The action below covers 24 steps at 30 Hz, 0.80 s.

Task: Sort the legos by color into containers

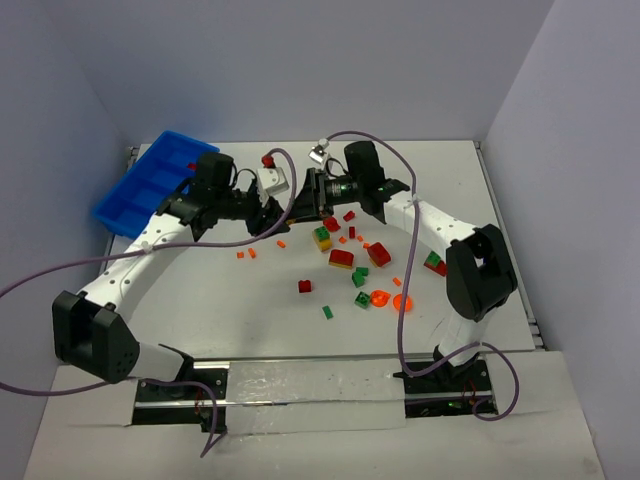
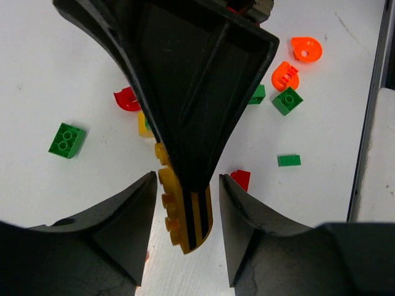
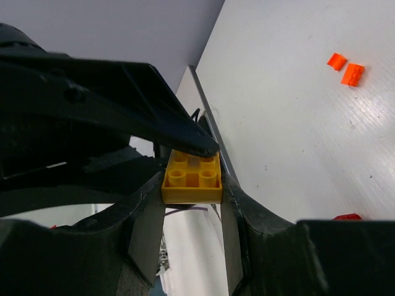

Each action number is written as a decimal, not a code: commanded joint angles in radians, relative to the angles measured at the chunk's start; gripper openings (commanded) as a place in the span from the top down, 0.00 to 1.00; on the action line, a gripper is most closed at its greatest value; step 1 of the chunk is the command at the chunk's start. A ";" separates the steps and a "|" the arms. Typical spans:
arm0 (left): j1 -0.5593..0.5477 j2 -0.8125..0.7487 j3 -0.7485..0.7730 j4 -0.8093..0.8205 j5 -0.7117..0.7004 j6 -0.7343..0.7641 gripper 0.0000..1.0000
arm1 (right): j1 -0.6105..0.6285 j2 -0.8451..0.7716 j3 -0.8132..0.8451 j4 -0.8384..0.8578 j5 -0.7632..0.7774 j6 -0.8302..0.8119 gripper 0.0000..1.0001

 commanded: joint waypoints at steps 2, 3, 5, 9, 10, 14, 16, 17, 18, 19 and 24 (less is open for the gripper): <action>-0.029 0.009 0.036 -0.006 -0.069 0.056 0.55 | 0.006 -0.005 0.019 0.068 -0.033 0.023 1.00; -0.029 0.011 0.035 -0.006 -0.074 0.053 0.58 | 0.006 -0.005 0.017 0.068 -0.034 0.023 1.00; -0.029 0.007 0.030 -0.004 -0.095 0.052 0.69 | 0.007 -0.003 0.017 0.067 -0.036 0.023 1.00; -0.008 -0.006 0.014 0.001 -0.120 0.024 0.96 | 0.000 -0.002 0.013 0.060 -0.040 0.008 0.71; 0.010 -0.009 0.011 0.009 -0.108 0.009 1.00 | -0.011 -0.003 0.010 0.059 -0.037 0.008 0.57; 0.167 -0.020 -0.016 0.023 -0.012 -0.058 1.00 | -0.058 -0.016 0.005 0.043 -0.025 -0.007 0.10; 0.283 -0.019 -0.027 0.045 0.036 -0.095 1.00 | -0.113 -0.021 0.006 0.038 -0.015 -0.021 0.07; 0.332 -0.002 -0.021 0.059 0.042 -0.119 1.00 | -0.149 -0.028 0.012 0.010 -0.001 -0.037 0.06; 0.374 0.018 -0.013 0.070 0.047 -0.139 1.00 | -0.176 -0.035 0.017 -0.014 0.010 -0.054 0.06; 0.414 0.043 0.004 0.076 0.040 -0.149 1.00 | -0.182 -0.040 0.019 -0.026 0.015 -0.078 0.06; 0.591 0.267 0.204 0.191 -0.139 -0.359 1.00 | -0.252 -0.082 0.032 -0.126 0.093 -0.200 0.05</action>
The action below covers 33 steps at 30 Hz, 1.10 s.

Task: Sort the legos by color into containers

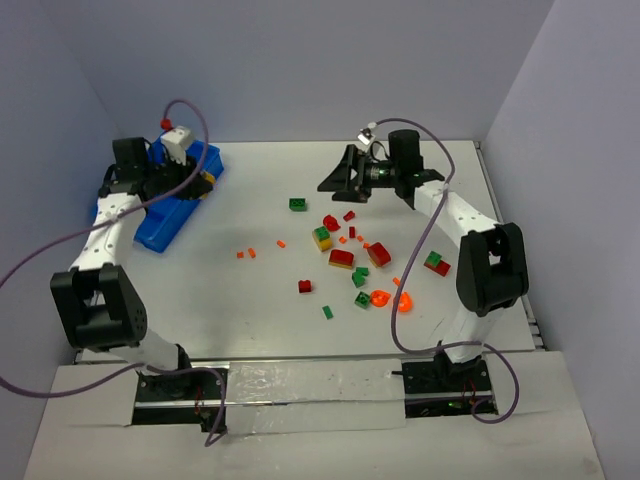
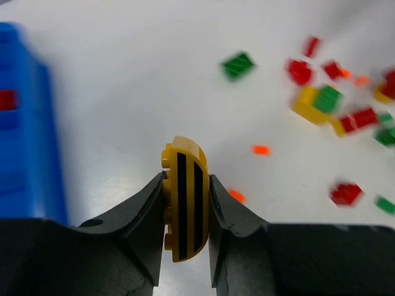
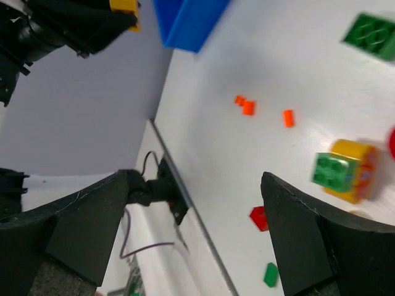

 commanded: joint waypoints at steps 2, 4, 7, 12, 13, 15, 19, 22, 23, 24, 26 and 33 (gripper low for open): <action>0.095 0.216 0.220 0.173 -0.193 -0.222 1.00 | -0.033 -0.089 0.038 -0.097 0.084 -0.146 0.04; 0.103 0.301 0.298 0.230 -0.312 -0.323 1.00 | -0.034 -0.106 0.047 -0.136 0.118 -0.187 0.04; 0.102 0.446 0.442 0.249 -0.449 -0.390 1.00 | -0.032 -0.123 0.056 -0.153 0.144 -0.217 0.03; 0.103 0.618 0.613 0.222 -0.610 -0.520 1.00 | -0.034 -0.131 0.065 -0.180 0.169 -0.250 0.02; 0.103 0.634 0.619 0.233 -0.637 -0.530 1.00 | -0.034 -0.128 0.065 -0.182 0.171 -0.252 0.02; 0.101 0.655 0.610 0.258 -0.677 -0.540 1.00 | -0.034 -0.123 0.067 -0.184 0.170 -0.253 0.02; 0.103 0.667 0.574 0.289 -0.731 -0.565 1.00 | -0.034 -0.102 0.078 -0.185 0.165 -0.250 0.02; 0.101 0.670 0.549 0.299 -0.744 -0.571 0.98 | -0.034 -0.086 0.091 -0.191 0.159 -0.246 0.02; 0.101 0.672 0.545 0.299 -0.747 -0.573 0.94 | -0.032 -0.084 0.095 -0.191 0.159 -0.246 0.02; 0.101 0.678 0.545 0.295 -0.750 -0.573 0.89 | -0.033 -0.081 0.096 -0.191 0.157 -0.247 0.02; 0.101 0.694 0.557 0.279 -0.751 -0.577 0.79 | -0.034 -0.076 0.099 -0.194 0.157 -0.249 0.02; 0.103 0.713 0.603 0.240 -0.730 -0.578 0.41 | -0.034 -0.086 0.093 -0.199 0.168 -0.255 0.02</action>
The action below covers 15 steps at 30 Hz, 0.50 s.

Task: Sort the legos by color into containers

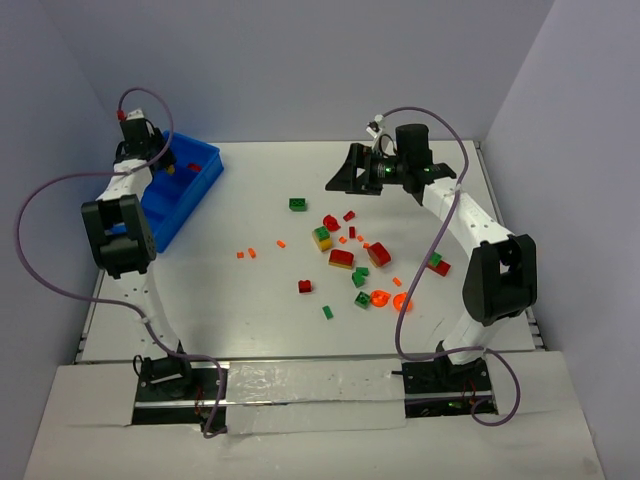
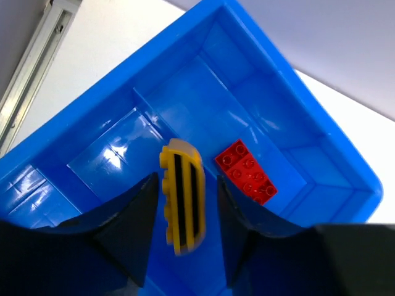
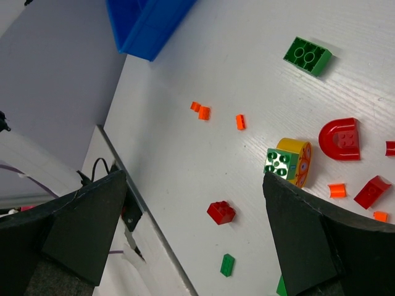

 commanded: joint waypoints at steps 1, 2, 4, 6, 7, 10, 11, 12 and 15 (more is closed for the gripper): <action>-0.002 0.008 0.065 0.002 -0.001 -0.012 0.38 | 0.003 -0.011 0.041 -0.002 0.011 -0.019 0.02; -0.001 0.002 0.075 -0.016 0.003 -0.007 0.34 | 0.003 -0.015 0.041 -0.002 0.012 -0.019 0.02; -0.002 -0.013 0.092 -0.029 0.010 0.000 0.29 | 0.005 -0.022 0.039 -0.002 0.014 -0.020 0.02; -0.002 -0.043 0.093 -0.051 0.044 0.015 0.28 | 0.005 -0.036 0.037 -0.004 0.014 -0.019 0.02; -0.001 -0.089 0.079 -0.046 0.067 0.022 0.29 | 0.002 -0.040 0.035 -0.003 0.015 -0.020 0.02; -0.006 -0.220 -0.013 -0.002 0.237 0.061 0.31 | 0.003 -0.060 0.028 -0.003 0.022 -0.028 0.02; -0.011 -0.260 -0.038 -0.006 0.368 0.113 0.31 | 0.002 -0.071 0.021 -0.006 0.026 -0.036 0.01; -0.031 -0.325 -0.076 -0.040 0.432 0.157 0.30 | -0.001 -0.075 0.017 -0.007 0.031 -0.040 0.01; -0.108 -0.428 -0.146 -0.181 0.579 0.392 0.29 | -0.022 -0.090 0.003 -0.030 0.036 -0.066 0.01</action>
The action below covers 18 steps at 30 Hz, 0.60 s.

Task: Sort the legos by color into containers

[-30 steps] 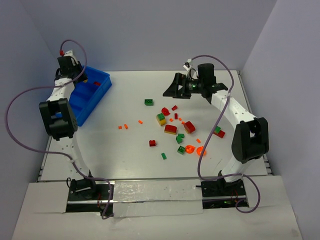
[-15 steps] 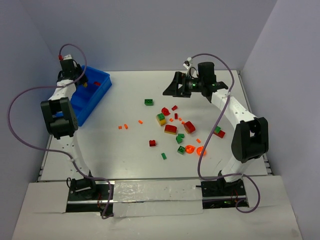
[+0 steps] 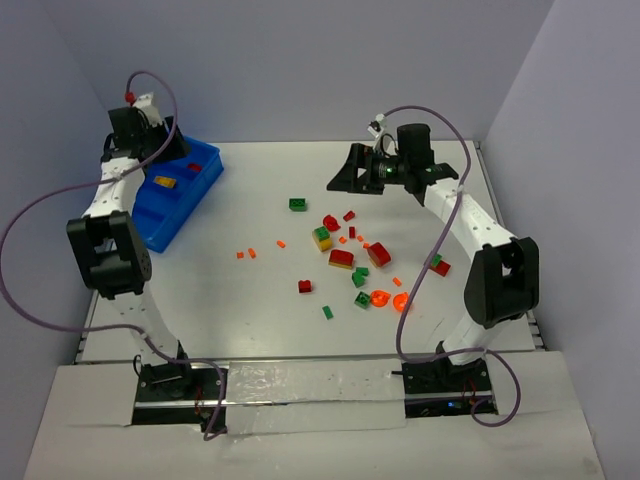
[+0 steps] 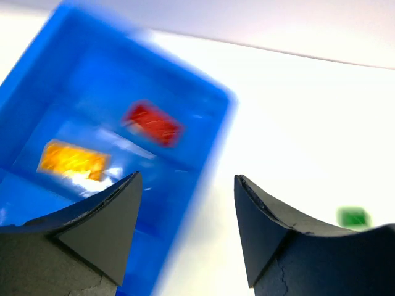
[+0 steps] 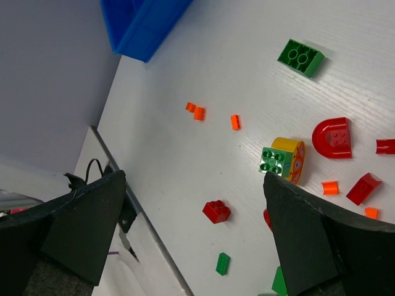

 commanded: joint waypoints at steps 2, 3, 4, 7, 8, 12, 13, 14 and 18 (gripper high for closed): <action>-0.200 -0.312 -0.156 -0.209 0.362 0.405 0.28 | -0.045 -0.079 0.001 -0.044 0.017 -0.072 0.00; -0.241 -0.349 -0.206 -0.257 0.371 0.461 0.27 | -0.068 -0.082 -0.003 -0.057 0.021 -0.084 0.00; -0.304 -0.404 -0.288 -0.266 0.368 0.520 0.25 | -0.078 -0.089 -0.012 -0.076 0.022 -0.102 0.00; -0.470 -0.496 -0.456 -0.300 0.357 0.601 0.23 | -0.134 -0.105 -0.034 -0.122 0.045 -0.150 0.00; -0.511 -0.512 -0.491 -0.305 0.349 0.615 0.22 | -0.162 -0.110 -0.044 -0.145 0.060 -0.172 0.00; -0.689 -0.557 -0.616 -0.276 0.309 0.619 0.19 | -0.226 -0.131 -0.059 -0.194 0.090 -0.214 0.00; -0.722 -0.562 -0.631 -0.265 0.293 0.617 0.19 | -0.235 -0.135 -0.065 -0.199 0.090 -0.218 0.00; -0.759 -0.559 -0.650 -0.248 0.276 0.615 0.19 | -0.258 -0.143 -0.074 -0.204 0.089 -0.221 0.00; -0.879 -0.504 -0.670 -0.222 0.222 0.622 0.19 | -0.327 -0.160 -0.102 -0.205 0.074 -0.219 0.00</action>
